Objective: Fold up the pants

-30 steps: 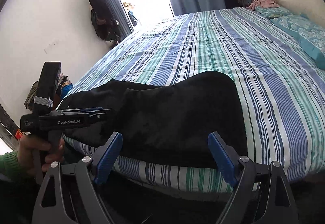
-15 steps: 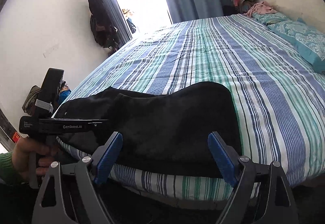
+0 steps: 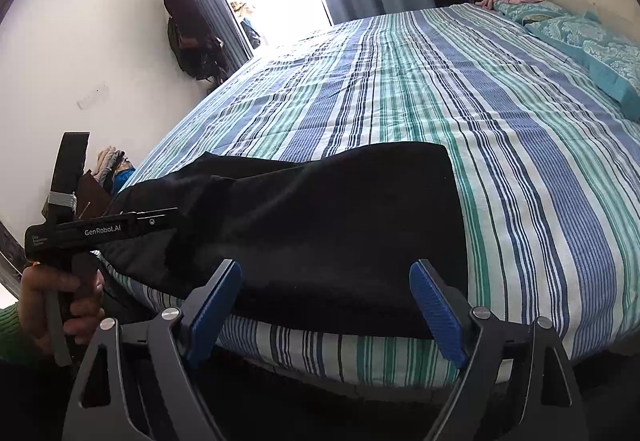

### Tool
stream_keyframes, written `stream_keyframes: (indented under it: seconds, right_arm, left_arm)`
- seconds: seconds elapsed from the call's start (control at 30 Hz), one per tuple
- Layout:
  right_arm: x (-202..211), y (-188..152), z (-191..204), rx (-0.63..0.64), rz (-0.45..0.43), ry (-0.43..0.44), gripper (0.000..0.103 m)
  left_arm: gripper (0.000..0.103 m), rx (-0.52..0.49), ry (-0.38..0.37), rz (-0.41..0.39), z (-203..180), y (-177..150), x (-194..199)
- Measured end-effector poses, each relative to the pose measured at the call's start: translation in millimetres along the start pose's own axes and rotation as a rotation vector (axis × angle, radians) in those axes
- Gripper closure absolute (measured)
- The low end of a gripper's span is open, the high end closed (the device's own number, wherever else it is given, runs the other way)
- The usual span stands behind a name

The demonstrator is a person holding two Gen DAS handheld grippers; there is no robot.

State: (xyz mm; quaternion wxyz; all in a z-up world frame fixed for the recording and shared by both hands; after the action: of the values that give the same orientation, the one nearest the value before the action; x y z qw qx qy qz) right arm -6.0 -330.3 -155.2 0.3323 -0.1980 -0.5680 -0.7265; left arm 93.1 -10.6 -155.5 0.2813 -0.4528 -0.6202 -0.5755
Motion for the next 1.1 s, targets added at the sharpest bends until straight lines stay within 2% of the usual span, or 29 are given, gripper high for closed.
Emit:
stream_keyframes:
  seconds: [0.1,0.17,0.2,0.23,0.3,0.43,0.53,0.67,0.73,0.8,0.87,0.93,1.0,1.07,1.1]
  right_arm:
    - [-3,0,-1,-0.008,0.009,0.006,0.017]
    - [-3,1,0,-0.004,0.004,0.002,0.017]
    - [-1,1,0,0.0,-0.005,-0.003,0.017]
    - [1,2,1,0.005,-0.013,-0.01,0.017]
    - [3,2,0,0.009,-0.022,-0.02,0.017]
    - [4,1,-6,-0.008,-0.013,-0.039,0.017]
    - [6,5,-12,-0.036,-0.019,-0.036,0.017]
    - [-9,26,-6,-0.021,-0.019,0.033,0.017]
    - [-35,29,-7,-0.034,0.05,0.119,0.017]
    - [-80,11,-20,-0.091,0.23,0.155,0.015]
    - [-76,12,-21,-0.065,0.164,0.162,0.016]
    - [-74,27,-17,-0.068,0.231,0.161,0.016]
    - [-61,50,-19,-0.07,0.172,0.18,0.016]
    - [-58,76,-27,-0.056,0.126,0.129,0.016]
    - [-65,86,-34,-0.063,0.136,0.106,0.016]
  left_arm:
    - [0.008,0.029,-0.025,0.125,2,2,-29]
    - [0.013,0.008,0.007,0.123,-2,2,-36]
    - [0.05,-0.001,0.004,0.101,-6,3,-34]
    - [0.091,0.007,-0.037,0.103,-7,5,-32]
    - [0.092,0.028,-0.063,0.102,-5,9,-25]
    - [0.093,0.032,-0.06,0.034,10,11,0]
    - [0.093,0.021,-0.052,0.072,19,1,-14]
    - [0.09,-0.005,-0.027,0.052,12,-6,-20]
    - [0.089,-0.009,-0.029,0.051,14,-6,-19]
    - [0.085,0.0,-0.04,0.049,17,-8,-20]
    - [0.081,0.005,-0.047,0.041,21,-10,-19]
    - [0.079,0.022,-0.066,0.033,23,-11,-18]
    - [0.079,0.038,-0.075,0.033,25,-11,-19]
    - [0.078,0.039,-0.076,0.034,24,-9,-20]
    - [0.078,0.037,-0.075,0.033,23,-9,-20]
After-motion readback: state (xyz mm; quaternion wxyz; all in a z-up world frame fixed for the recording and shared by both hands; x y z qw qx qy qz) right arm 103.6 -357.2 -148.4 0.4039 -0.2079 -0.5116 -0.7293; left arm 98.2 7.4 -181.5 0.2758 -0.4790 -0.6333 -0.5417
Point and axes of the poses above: each gripper's, at about its wrist camera, not at the fingertips, and x roughly against the way its jaws point, z to its left, y to its top, the point moved 1 cm from there along -x, roughly the way its jaws point, and after that the axes turned 3 degrees about x, right-handed, at the moved point
